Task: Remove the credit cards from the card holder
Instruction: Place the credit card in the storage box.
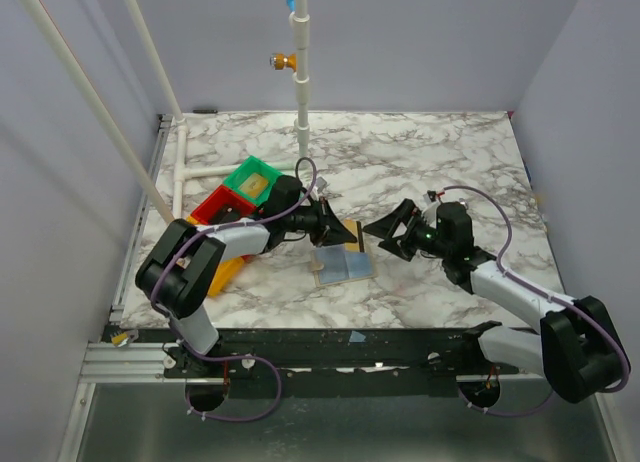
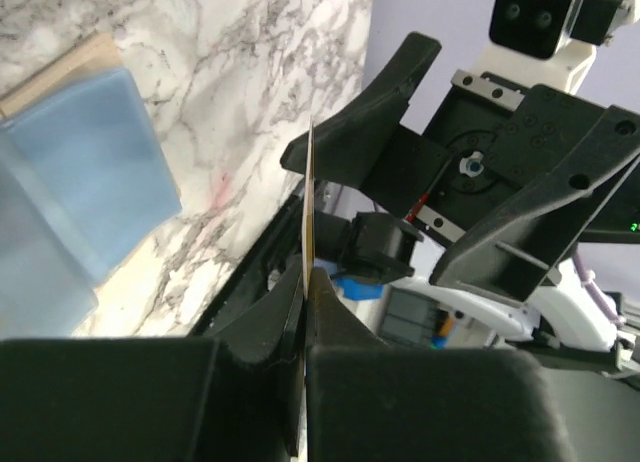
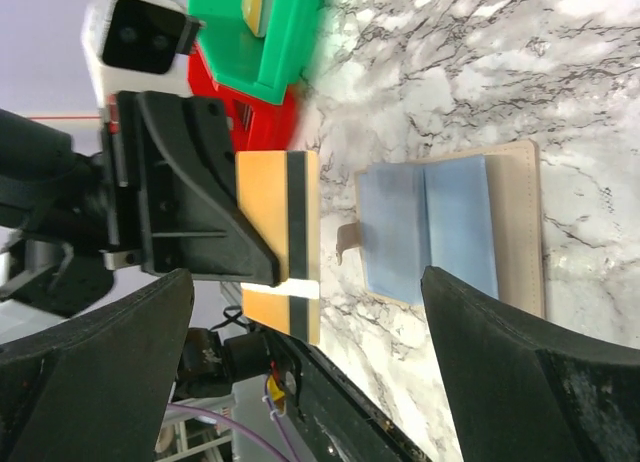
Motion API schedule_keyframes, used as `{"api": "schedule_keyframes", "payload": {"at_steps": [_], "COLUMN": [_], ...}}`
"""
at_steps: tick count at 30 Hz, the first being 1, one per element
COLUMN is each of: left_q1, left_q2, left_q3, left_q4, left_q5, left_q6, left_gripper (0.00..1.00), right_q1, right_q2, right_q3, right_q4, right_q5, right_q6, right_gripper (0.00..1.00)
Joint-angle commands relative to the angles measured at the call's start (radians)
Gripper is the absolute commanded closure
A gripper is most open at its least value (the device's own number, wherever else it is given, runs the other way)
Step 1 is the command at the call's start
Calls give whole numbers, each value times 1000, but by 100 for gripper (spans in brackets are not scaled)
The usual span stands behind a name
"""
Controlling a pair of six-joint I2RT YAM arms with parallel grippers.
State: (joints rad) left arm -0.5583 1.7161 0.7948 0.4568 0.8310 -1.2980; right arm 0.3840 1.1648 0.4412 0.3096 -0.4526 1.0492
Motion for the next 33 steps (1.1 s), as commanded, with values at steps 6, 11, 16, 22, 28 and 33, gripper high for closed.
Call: {"api": "schedule_keyframes", "payload": {"at_steps": [6,11,16,22,28,33], "left_q1": [48,82,90,93,93,93], "left_q2": [-166,-161,-164,-105,-37,51], "left_q3": [333,476,577,704,751,794], "left_q4": [-811,-1045,-1176,-1289,-1312,-1316], "left_q5": [-335,-539,-786,-1044,-1281,-1443], "left_q6": [626,833,985,1124,1237,1293], "left_gripper": [100,100,100,100,100,100], "right_q1": [-6,-5,-5,-6,-5,-6], "right_q2": [-45,-56,-61,-65,-69,-77], "right_q3": [53,56,58,51,46,45], "right_q4": [-117,-129,-139,-140,-140,-155], "right_q5": [67,76,80,77,71,68], "right_q6": [-70,-85,-96,-103,-111,-119], "right_gripper": [0,0,0,0,0,0]}}
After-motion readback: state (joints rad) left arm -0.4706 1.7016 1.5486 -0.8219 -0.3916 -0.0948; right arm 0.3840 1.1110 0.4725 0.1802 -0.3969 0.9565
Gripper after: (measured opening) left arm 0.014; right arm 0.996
